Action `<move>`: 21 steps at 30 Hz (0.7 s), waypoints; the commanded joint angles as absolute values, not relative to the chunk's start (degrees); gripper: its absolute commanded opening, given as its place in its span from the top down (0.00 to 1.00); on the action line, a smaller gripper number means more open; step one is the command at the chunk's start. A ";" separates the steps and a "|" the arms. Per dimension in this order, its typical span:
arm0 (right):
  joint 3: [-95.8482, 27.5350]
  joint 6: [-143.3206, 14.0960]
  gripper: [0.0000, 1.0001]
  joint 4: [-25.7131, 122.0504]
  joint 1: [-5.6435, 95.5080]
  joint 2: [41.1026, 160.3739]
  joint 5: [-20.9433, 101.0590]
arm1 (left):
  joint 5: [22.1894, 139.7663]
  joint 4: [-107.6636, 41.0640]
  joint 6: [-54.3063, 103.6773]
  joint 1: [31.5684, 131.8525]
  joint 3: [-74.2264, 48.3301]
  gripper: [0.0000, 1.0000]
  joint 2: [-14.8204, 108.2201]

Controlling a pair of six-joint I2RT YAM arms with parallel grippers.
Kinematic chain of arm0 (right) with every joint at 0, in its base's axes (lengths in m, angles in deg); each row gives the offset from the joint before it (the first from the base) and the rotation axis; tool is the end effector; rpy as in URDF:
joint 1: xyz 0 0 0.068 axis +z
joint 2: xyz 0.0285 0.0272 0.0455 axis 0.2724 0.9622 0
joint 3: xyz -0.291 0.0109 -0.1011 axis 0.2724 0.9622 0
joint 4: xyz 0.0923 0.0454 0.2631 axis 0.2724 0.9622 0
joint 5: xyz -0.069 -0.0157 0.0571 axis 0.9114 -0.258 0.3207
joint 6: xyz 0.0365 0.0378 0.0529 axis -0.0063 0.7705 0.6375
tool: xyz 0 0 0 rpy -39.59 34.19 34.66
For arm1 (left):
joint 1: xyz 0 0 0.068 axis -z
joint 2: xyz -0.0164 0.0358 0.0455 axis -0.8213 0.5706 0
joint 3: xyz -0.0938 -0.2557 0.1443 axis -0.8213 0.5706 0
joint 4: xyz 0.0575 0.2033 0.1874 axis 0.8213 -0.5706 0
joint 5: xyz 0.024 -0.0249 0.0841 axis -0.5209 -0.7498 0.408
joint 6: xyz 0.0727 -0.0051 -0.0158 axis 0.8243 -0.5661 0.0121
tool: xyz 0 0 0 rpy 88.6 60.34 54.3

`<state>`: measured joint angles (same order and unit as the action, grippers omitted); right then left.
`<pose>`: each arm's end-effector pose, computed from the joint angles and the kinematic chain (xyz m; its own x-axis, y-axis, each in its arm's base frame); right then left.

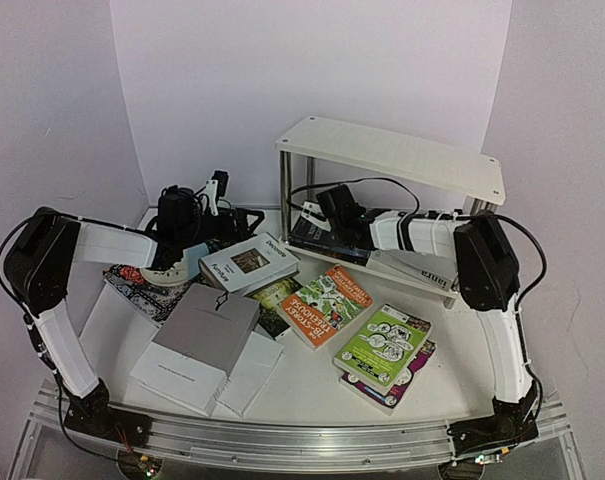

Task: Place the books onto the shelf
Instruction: Adjust the book on the shelf.

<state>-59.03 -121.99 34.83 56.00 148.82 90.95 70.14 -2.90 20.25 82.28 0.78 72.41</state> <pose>0.4769 0.3469 0.2383 -0.1588 -0.8705 -0.4658 -0.1405 0.4869 -0.8621 0.3879 -0.2214 0.2477 -0.3489 -0.1145 -0.9302 0.6457 0.6900 -0.3271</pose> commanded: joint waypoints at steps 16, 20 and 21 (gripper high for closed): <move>-28.93 -83.41 0.97 44.94 63.08 114.20 81.78 | 70.66 -2.51 17.02 82.19 10.28 0.00 57.85; -21.73 -73.52 0.87 44.86 63.03 108.99 79.75 | 70.35 -2.76 16.23 82.20 11.08 0.00 56.88; -19.74 -71.62 0.86 43.98 63.04 107.60 78.92 | 70.34 -2.82 16.14 82.22 11.27 0.00 56.66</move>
<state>-25.56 -85.53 42.34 63.09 112.71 82.78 70.53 -3.02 17.52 82.28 10.34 59.70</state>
